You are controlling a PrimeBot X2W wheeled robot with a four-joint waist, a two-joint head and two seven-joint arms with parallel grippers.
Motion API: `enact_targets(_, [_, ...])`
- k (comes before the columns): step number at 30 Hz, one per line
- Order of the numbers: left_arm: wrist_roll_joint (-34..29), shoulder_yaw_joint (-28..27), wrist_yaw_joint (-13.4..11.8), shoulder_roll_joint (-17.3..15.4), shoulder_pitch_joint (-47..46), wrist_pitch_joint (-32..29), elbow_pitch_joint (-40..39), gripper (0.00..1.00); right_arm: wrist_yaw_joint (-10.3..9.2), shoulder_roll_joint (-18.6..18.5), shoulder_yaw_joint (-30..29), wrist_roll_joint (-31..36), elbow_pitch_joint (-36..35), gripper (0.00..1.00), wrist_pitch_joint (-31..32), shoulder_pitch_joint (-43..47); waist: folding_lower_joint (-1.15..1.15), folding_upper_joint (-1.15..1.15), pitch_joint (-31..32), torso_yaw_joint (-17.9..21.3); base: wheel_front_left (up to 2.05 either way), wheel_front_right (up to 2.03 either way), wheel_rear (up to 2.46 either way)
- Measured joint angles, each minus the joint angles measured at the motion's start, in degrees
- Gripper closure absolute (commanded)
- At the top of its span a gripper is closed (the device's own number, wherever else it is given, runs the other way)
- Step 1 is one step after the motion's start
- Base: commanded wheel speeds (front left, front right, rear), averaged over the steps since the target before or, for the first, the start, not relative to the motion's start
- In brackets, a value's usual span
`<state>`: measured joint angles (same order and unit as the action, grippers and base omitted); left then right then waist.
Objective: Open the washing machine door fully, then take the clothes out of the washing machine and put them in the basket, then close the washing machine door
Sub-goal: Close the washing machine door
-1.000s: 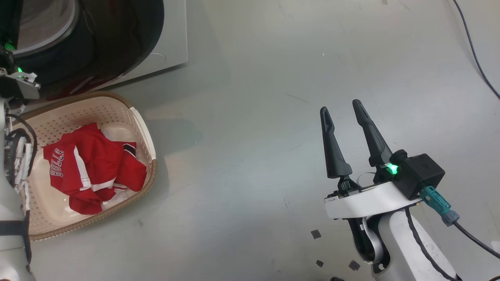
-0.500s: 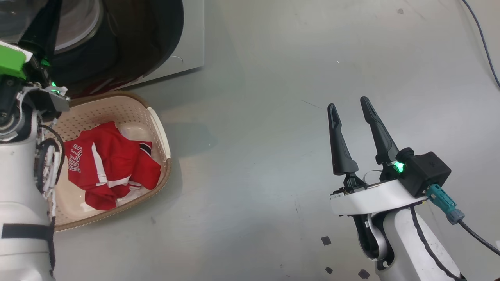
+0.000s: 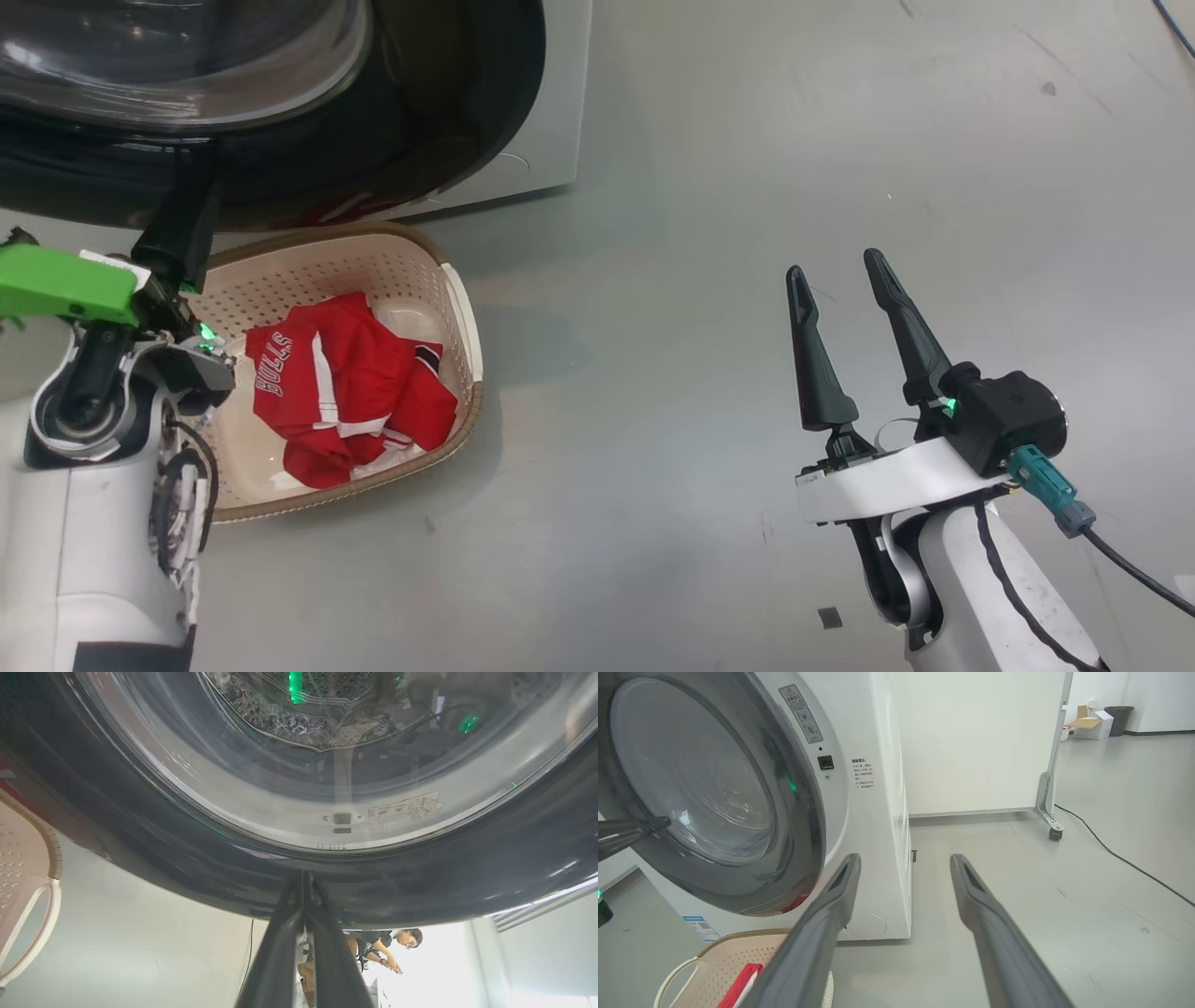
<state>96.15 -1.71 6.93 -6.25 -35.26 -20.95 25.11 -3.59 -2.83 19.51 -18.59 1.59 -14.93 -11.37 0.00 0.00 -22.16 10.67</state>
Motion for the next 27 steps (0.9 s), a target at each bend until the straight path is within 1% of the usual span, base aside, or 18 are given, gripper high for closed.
enact_targets(2, [1.5,-0.3,0.0,0.8,1.6,-0.1,-1.4,1.0,0.1,0.0,-0.3,0.4,0.6,0.0,0.0,0.2,0.0,0.0,0.7,-0.9,0.0,0.0,0.0])
enact_targets(3, [1.5,-0.1,0.0,1.0,2.7,-0.2,-2.0,1.0,0.45,0.0,-0.4,0.6,0.9,0.0,0.0,0.3,0.0,0.0,1.1,-1.3,0.0,0.0,0.0])
enact_targets(6, [1.5,-0.8,0.0,1.8,6.5,-0.1,-3.6,1.0,0.68,0.0,-0.5,0.6,1.5,0.0,0.0,0.7,0.0,0.0,2.4,-2.5,0.0,0.0,0.0])
enact_targets(7, [1.6,-1.2,0.0,1.9,7.8,-0.1,-4.5,1.0,1.04,0.0,-0.5,0.7,1.8,0.0,0.0,1.0,0.0,0.0,2.9,-2.8,0.0,0.0,0.0])
enact_targets(9, [1.7,-2.0,0.0,2.0,10.1,0.1,-6.2,1.0,1.13,0.0,-0.6,0.8,2.3,0.0,0.0,1.7,0.0,0.0,3.9,-3.5,0.0,0.0,0.0])
enact_targets(21, [1.1,-2.0,0.0,3.2,23.5,0.8,-16.4,1.0,1.77,0.0,-1.5,1.1,3.8,0.0,0.0,6.2,0.0,0.0,10.2,-6.8,0.0,0.0,0.0])
enact_targets(24, [0.3,-2.0,0.0,3.3,25.8,1.8,-18.7,0.41,1.99,0.0,-1.8,1.3,3.8,0.0,0.0,7.0,0.0,0.0,11.5,-7.6,0.0,0.0,0.0])
enact_targets(25, [-0.4,-2.0,0.0,3.3,26.5,1.9,-19.6,0.17,2.0,0.0,-1.9,1.4,3.8,0.0,0.0,7.3,0.0,0.0,11.8,-7.9,0.0,0.0,0.0])
enact_targets(26, [-1.0,-2.0,0.0,3.4,27.1,2.5,-20.4,0.01,2.0,0.0,-2.0,1.5,3.8,0.0,0.0,7.5,0.0,0.0,12.2,-8.2,0.0,0.0,0.0])
enact_targets(27, [-1.6,-2.1,0.0,3.5,27.6,3.3,-21.2,0.0,2.0,0.0,-2.1,1.5,3.8,0.0,0.0,7.7,0.0,0.0,12.5,-8.4,0.0,0.0,0.0])
